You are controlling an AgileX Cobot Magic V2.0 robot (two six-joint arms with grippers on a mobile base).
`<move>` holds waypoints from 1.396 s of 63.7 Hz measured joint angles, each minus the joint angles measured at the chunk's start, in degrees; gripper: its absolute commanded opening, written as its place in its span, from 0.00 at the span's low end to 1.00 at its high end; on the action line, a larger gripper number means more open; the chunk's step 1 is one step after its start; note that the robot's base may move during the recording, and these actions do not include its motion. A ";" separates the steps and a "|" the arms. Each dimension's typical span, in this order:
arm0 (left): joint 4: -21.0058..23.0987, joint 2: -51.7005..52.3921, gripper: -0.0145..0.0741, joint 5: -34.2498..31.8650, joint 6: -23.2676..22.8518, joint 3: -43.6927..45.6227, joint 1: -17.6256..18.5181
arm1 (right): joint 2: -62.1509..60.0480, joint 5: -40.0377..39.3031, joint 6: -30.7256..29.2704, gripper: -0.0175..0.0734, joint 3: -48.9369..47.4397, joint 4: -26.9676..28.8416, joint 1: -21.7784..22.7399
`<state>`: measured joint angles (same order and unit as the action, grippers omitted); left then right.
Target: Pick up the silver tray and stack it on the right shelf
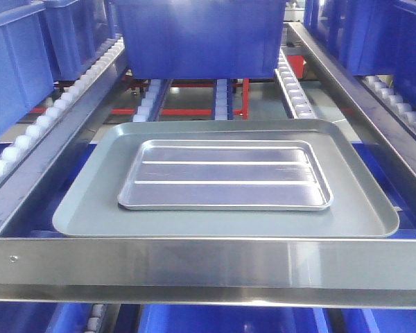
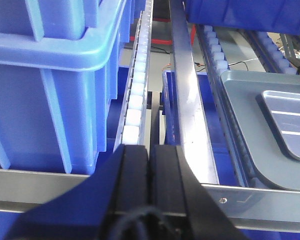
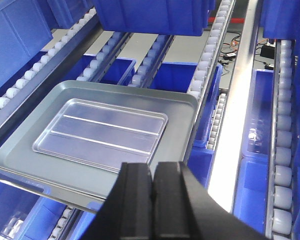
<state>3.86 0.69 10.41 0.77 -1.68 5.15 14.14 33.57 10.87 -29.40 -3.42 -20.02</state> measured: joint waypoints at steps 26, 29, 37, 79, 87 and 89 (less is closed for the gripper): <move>0.00 0.00 0.06 0.26 0.00 0.00 0.00 | -0.61 -4.26 -0.52 0.26 4.24 -1.01 7.81; 0.00 0.00 0.06 0.26 0.00 0.00 0.00 | -1.65 -6.60 -1.06 0.26 6.71 -1.13 10.83; 0.00 0.00 0.06 0.26 0.00 0.00 0.00 | -7.27 -12.30 -1.59 0.26 14.69 -1.25 16.37; 0.00 0.00 0.06 0.30 0.00 0.00 0.00 | -14.69 -26.50 -1.71 0.26 31.01 0.31 20.81; 0.00 0.00 0.06 0.30 0.00 0.00 0.00 | -14.69 -26.50 -1.71 0.26 31.01 0.31 20.81; 0.00 0.00 0.06 0.30 0.00 0.00 0.00 | -14.69 -26.50 -1.71 0.26 31.01 0.31 20.81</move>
<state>3.86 0.69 10.71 0.77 -1.68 5.15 -0.55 7.07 9.17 1.61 -3.11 0.80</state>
